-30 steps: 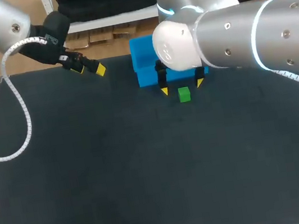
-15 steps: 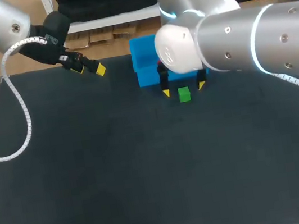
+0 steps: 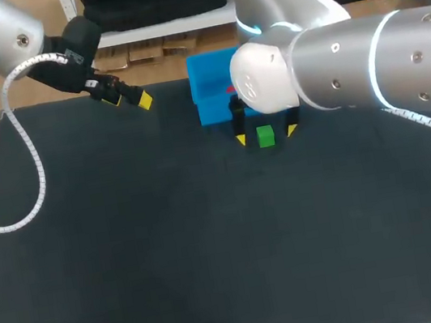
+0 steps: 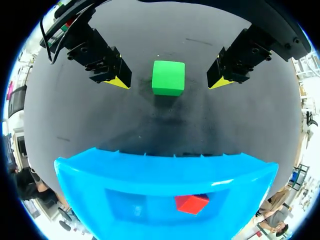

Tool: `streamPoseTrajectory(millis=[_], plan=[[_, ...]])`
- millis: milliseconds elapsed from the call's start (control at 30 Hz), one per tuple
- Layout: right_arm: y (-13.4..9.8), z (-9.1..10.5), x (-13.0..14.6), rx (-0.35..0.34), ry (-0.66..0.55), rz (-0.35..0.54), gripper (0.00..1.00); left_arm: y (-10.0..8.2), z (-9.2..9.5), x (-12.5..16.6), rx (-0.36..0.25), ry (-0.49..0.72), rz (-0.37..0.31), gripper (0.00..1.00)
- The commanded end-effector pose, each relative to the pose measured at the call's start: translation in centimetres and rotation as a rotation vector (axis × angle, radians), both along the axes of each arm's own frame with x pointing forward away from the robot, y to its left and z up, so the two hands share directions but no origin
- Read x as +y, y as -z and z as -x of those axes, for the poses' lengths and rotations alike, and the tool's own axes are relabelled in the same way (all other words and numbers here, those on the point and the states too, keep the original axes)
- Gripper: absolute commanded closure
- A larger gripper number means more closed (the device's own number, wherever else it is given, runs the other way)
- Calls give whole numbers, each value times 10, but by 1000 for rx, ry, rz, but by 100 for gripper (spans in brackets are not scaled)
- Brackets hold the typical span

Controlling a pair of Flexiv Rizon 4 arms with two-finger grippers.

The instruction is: Use the left arm to pick the red cube and place it into the blue plastic box first, then use the right arm to grasp the green cube and put it into the same blue plastic box after the first action is fully finished.

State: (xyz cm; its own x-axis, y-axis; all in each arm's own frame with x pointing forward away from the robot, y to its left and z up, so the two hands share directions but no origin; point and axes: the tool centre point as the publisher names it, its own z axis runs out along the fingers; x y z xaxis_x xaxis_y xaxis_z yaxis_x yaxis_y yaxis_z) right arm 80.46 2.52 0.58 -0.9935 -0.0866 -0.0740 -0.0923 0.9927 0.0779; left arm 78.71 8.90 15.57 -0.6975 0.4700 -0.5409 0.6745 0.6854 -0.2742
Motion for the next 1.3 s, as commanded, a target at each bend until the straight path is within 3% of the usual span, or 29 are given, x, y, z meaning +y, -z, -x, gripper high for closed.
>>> streamPoseTrajectory(millis=[33,733,767,800,1300], plan=[[4,8,-1,-15,1,-2,0,1,-1,0,-1,3,2,0],[14,2,2,-33,-35,35,0,1,-1,0,-1,3,2,0],[14,2,2,-33,-35,35,61,1,-1,0,-1,3,2,0],[14,1,2,-34,-38,37,99,1,-1,0,-1,3,2,0],[12,0,1,-35,-44,49,100,1,-1,0,-1,3,2,0]])
